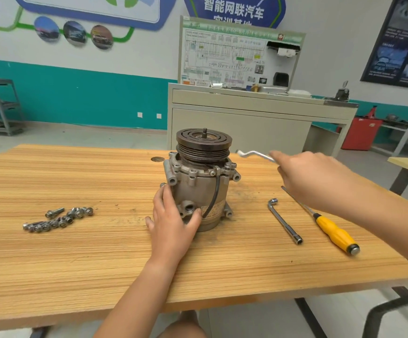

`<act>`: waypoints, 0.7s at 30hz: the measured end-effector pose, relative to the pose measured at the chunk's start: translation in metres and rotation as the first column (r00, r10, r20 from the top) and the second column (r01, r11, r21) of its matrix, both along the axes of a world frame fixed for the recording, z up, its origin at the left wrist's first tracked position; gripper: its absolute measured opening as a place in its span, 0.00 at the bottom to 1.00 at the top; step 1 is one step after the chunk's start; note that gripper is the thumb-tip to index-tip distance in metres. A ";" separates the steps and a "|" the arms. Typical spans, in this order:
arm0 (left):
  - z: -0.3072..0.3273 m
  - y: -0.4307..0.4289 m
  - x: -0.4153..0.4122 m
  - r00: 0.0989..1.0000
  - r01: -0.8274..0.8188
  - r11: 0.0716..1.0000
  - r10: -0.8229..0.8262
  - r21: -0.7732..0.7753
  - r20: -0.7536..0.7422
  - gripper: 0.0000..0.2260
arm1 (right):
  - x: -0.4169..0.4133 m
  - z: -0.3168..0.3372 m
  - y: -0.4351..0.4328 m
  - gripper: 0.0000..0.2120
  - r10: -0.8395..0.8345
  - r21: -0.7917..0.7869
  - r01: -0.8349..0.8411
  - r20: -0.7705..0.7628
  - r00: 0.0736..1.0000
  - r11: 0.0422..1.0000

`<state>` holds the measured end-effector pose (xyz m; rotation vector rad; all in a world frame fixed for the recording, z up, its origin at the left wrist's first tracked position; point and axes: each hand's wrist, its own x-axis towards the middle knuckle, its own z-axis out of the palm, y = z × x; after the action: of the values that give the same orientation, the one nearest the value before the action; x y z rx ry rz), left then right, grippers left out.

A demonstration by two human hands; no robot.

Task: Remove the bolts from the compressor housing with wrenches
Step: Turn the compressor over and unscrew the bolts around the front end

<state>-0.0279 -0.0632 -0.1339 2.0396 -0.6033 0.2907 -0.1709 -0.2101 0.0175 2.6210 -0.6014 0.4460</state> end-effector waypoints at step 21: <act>0.001 0.001 0.001 1.000 0.007 1.000 -0.006 -0.011 0.025 0.38 | 0.025 0.022 0.032 0.11 -0.088 -0.385 -0.107 -0.454 0.887 0.917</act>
<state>-0.0268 -0.0619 -0.1332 2.0257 -0.6223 0.3152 -0.1457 -0.1780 0.0393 2.2130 -0.2947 -0.0660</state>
